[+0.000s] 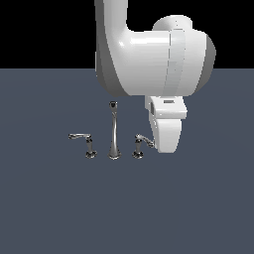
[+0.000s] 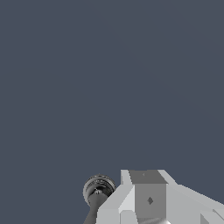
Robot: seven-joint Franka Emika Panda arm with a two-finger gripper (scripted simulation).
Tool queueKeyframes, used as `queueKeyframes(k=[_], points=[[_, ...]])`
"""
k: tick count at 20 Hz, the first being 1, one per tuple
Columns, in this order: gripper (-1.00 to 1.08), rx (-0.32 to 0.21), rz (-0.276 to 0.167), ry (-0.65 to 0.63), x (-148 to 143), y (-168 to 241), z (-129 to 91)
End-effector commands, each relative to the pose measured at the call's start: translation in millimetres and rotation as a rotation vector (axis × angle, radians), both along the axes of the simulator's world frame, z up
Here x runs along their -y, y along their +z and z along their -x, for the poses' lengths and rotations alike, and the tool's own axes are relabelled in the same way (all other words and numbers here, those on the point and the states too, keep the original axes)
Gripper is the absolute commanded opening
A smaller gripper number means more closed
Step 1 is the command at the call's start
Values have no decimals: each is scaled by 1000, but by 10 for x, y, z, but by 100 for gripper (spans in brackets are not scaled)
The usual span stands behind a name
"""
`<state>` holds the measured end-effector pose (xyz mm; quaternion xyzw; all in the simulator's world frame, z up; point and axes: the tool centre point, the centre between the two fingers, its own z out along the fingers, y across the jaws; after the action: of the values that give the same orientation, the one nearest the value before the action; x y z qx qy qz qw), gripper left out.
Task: Turn on the faucet by rotating a designated handle.
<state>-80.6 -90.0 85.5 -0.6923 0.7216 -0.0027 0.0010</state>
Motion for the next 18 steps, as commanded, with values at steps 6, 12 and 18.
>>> queueKeyframes(k=[6,12,18], points=[[-100,-3,-1,4,-196,-1,103],[-100,-5,-2,10,-482,-1,219],[-100,-4,1,-19,-467,-1,177]])
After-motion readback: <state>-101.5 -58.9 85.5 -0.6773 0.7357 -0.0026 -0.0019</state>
